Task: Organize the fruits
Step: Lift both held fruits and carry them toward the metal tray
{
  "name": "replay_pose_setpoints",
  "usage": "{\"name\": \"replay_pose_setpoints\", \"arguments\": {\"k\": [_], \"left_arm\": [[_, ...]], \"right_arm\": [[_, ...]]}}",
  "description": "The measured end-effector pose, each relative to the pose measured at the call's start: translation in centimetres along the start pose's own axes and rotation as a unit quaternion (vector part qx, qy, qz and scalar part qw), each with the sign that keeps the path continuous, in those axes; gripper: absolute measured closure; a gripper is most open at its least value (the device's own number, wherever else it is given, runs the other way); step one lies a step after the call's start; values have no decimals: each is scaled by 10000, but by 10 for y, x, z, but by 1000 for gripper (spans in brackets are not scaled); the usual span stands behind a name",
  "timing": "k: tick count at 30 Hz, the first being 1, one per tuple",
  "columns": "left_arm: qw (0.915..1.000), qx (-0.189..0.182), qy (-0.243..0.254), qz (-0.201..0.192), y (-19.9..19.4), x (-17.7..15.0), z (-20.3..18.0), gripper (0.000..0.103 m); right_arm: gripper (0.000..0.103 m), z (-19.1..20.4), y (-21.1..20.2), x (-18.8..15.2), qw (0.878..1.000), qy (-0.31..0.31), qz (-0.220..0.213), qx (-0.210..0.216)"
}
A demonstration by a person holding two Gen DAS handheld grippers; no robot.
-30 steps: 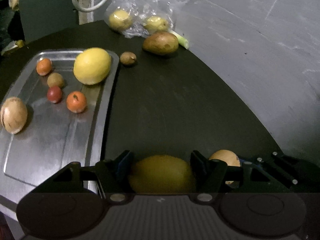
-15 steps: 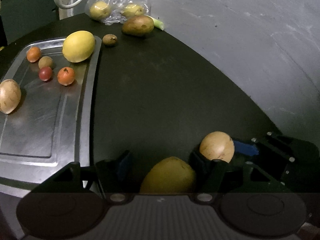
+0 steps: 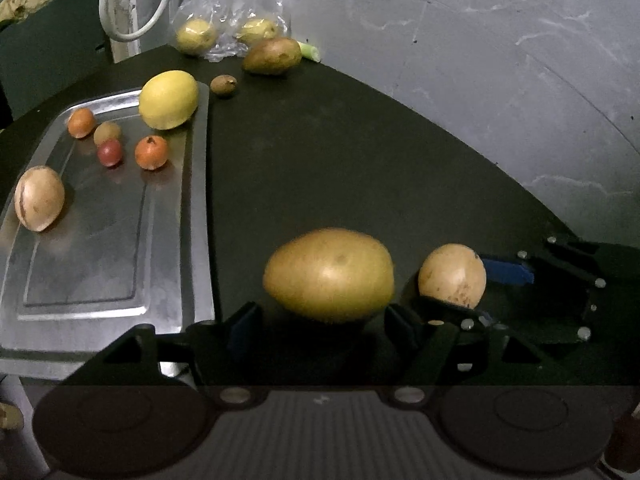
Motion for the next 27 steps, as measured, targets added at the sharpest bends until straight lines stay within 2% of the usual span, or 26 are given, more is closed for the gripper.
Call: {"name": "replay_pose_setpoints", "arguments": {"k": [10,20,27], "left_arm": [[9999,-139,-12,-97,1,12,1,27],[9998,-119,121,-64,3,8,0,29],[9996,-207,-96,-138,-3,9,3,30]], "right_arm": [[55,2,-2,-2,9999,-55,-27,-133],[55,4,0,0,9999,-50,-13,-155],[55,6,-5,3,9999,-90,-64,-127]]}}
Point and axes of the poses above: each gripper's, at about its wrist camera, not at the fingertips, and y roughly the way its jaws point, z to its left, x to its top, the point moved 9 cm from there along y, roughly the way its jaws point
